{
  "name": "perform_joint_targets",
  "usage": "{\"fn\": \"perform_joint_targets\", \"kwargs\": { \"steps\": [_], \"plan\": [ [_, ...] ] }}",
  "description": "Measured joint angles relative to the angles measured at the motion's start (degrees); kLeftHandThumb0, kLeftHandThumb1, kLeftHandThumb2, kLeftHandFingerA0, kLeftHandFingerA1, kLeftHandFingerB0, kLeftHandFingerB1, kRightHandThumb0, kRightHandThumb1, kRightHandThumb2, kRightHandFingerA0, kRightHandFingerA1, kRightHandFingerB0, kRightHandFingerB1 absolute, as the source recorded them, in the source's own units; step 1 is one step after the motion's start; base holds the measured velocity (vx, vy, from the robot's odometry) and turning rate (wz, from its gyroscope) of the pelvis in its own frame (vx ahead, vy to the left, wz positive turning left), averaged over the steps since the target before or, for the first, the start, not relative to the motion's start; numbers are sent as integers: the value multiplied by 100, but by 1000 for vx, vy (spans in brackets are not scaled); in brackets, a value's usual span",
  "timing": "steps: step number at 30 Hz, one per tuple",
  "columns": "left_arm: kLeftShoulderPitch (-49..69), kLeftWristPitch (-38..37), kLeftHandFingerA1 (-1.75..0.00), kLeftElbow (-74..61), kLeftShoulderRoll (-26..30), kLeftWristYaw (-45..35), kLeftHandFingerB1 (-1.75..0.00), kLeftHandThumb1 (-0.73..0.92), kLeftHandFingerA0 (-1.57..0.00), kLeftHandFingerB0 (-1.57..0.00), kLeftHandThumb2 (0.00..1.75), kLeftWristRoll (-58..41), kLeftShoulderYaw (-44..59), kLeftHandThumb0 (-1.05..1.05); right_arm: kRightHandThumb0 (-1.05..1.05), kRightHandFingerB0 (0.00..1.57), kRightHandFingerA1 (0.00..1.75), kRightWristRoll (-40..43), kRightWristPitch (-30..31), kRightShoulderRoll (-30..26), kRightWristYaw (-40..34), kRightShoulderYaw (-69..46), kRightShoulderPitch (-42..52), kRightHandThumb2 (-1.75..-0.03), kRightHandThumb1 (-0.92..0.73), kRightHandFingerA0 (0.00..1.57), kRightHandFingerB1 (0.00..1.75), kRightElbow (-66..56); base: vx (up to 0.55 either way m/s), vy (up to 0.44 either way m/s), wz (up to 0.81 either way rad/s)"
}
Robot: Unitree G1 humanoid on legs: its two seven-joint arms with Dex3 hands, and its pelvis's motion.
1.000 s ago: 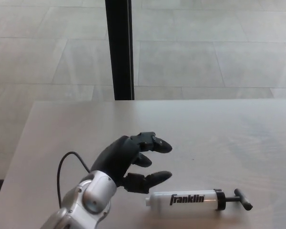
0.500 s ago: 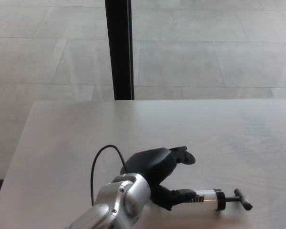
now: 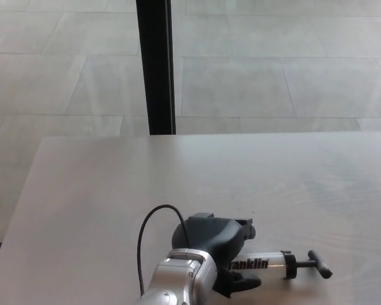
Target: The robot uses its left hand to lift the air pump kept on the middle of the desk and use the right hand to pull out the handle
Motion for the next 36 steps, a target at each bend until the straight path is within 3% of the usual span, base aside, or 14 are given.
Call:
{"fn": "perform_joint_targets", "kwargs": {
  "steps": [8,9,12,13,14,15,19,21,25,26,28,31,33,36],
  "plan": [
    [511,93,-55,120,-330,216,-41,80,-22,-28,64,434,165,-79,-48,45,72,-28,69,28,-99,43,-40,-85,-52,62,57,-12,0,0,0],
    [547,94,-57,147,-374,256,-42,78,-22,-29,63,483,190,-76,-40,51,70,-32,83,41,-111,53,-40,-59,-66,68,46,-29,0,0,0],
    [691,97,-62,239,-528,430,-43,74,-27,-30,61,673,244,-65,-31,56,69,-44,90,82,-157,54,-56,-58,-66,74,46,-31,0,0,0],
    [734,95,-68,259,-561,492,-53,54,-37,-23,95,719,259,-61,-26,56,69,-51,92,91,-181,55,-61,-59,-67,72,48,-33,0,0,0],
    [787,89,-68,299,-612,577,-53,54,-37,-23,95,783,284,-61,-26,56,69,-66,102,98,-222,55,-68,-59,-67,72,48,-38,0,0,0],
    [830,69,-66,341,-657,656,-45,71,-38,-34,60,816,312,-53,-25,56,69,-76,107,105,-257,52,-75,-59,-68,71,47,-39,0,0,0],
    [1099,-127,-72,469,-865,1115,-49,73,-56,-42,60,891,576,-42,-21,57,73,-133,124,122,-392,67,-95,-60,-69,72,48,-39,0,0,0],
    [1221,-299,-108,564,-958,1367,-54,71,-80,-54,60,910,701,-36,-20,56,74,-152,130,141,-439,69,-113,-60,-69,75,49,-43,0,0,0],
    [1255,-748,-157,950,-996,1968,-64,66,-86,-66,69,1047,708,-20,-20,57,77,-191,129,162,-516,101,-121,-60,-69,78,48,-42,0,0,0],
    [1254,-840,-157,1039,-1000,2108,-64,66,-86,-66,69,1083,710,-20,-20,57,77,-206,129,162,-537,107,-121,-60,-69,78,48,-42,0,0,0],
    [1251,-1025,-119,1204,-1000,2367,-72,57,-82,-82,64,1141,710,-15,-20,57,82,-231,129,163,-580,116,-123,-61,-69,78,48,-41,0,0,0],
    [1251,-1299,-119,1395,-981,2667,-72,57,-82,-82,64,1193,726,-15,-20,57,82,-258,126,164,-620,117,-131,-61,-69,78,48,-19,0,0,0],
    [1253,-1482,-155,1530,-949,2855,-103,66,-71,-77,59,1250,731,-18,-21,58,84,-282,124,171,-646,121,-139,-61,-69,78,48,-13,0,0,0],
    [1253,-1736,-175,1685,-938,3092,-138,67,-72,-67,71,1281,795,-13,-19,58,88,-312,122,174,-689,141,-140,-61,-70,76,48,-15,0,0,0]
  ]
}}
